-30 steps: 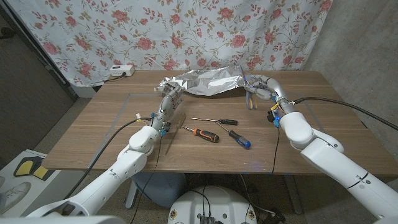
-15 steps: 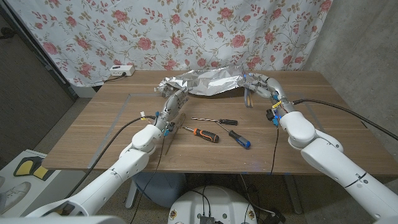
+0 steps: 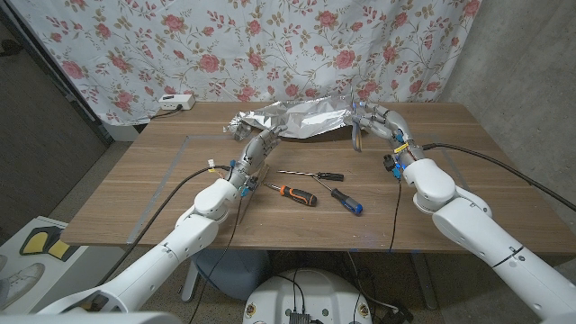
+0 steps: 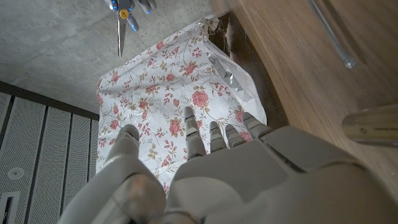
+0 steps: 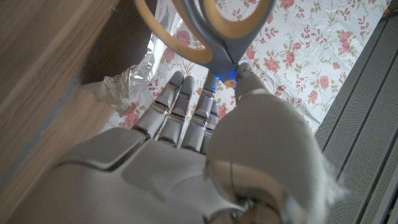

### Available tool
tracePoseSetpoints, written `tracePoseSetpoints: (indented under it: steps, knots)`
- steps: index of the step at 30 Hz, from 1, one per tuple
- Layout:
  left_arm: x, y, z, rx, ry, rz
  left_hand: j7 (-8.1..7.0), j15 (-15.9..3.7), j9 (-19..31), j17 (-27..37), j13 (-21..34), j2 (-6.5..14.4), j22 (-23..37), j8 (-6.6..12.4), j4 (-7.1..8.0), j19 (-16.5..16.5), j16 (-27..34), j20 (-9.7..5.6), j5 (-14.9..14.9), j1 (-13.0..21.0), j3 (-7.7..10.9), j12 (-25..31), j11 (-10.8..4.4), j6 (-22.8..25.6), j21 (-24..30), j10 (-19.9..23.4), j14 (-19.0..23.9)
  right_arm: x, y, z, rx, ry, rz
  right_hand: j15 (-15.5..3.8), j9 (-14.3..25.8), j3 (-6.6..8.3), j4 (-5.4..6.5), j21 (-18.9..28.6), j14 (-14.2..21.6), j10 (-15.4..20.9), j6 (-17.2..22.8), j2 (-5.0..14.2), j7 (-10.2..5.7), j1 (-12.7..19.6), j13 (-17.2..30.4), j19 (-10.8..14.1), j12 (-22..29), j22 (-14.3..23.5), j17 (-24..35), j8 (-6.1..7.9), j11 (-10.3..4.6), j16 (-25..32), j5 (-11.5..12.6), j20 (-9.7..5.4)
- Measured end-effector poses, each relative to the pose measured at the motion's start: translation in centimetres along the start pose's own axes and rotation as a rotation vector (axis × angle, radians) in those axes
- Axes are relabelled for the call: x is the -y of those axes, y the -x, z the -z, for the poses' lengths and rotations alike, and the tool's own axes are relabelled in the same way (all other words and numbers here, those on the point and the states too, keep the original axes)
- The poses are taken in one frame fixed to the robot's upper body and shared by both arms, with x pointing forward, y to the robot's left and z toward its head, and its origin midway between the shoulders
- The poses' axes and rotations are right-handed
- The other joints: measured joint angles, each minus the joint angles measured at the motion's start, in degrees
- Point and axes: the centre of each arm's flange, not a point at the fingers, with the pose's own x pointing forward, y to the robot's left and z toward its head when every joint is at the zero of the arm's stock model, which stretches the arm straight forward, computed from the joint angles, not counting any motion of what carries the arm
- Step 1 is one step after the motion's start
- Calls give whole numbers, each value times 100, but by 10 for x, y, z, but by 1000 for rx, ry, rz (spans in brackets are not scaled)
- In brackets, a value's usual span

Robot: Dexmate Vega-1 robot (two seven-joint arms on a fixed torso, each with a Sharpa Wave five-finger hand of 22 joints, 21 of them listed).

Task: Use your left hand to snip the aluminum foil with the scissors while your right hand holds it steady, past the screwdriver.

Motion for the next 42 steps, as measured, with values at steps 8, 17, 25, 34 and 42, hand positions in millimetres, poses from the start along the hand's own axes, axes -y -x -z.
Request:
tracePoseSetpoints:
  steps: [8,17,25,34,42]
  knots:
    - [9,-2,-4,11,3,22,173,70,0,0,0,-86,0,-19,0,-92,0,50,0,131,0,-43,51,111,-18,-150,-152,-2,0,-3,16,-35,-7,0,0,-8,7,0,0,0,0,21,0,51,-5,-53,25,27,0,0,0,0,-2,-10]
    - [22,-3,-6,12,12,73,213,115,27,0,-1,-29,0,-19,-24,-134,1,73,0,271,25,-43,92,195,-18,-253,-237,-10,-8,5,11,-72,-13,0,0,-8,7,0,0,-2,31,21,-30,51,6,-53,26,27,26,0,-1,0,-12,-10]
    - [30,-4,-5,13,31,103,182,123,27,0,-1,80,0,-19,-38,-163,2,102,0,446,120,-43,92,286,-18,-253,-245,-14,-11,6,6,-83,-20,0,0,-32,31,45,0,-30,31,21,-30,51,14,-52,26,26,53,0,-30,0,-23,-9]
    - [35,-5,-6,21,66,133,182,154,26,0,-1,169,0,-19,-39,-162,2,102,0,557,166,-43,92,286,-17,-253,-276,-20,-13,9,-2,-92,-26,20,30,-55,54,45,-21,-30,54,21,-53,52,13,-52,38,26,73,0,-30,0,-28,-10]
    - [47,-10,-6,30,93,163,194,134,26,0,-1,145,0,-19,-37,-162,2,102,0,638,167,-43,61,297,-17,-284,-296,-26,-15,8,1,-111,-32,20,30,-87,23,88,-21,-30,62,21,-61,52,3,-53,38,26,80,0,-30,0,-1,-10]
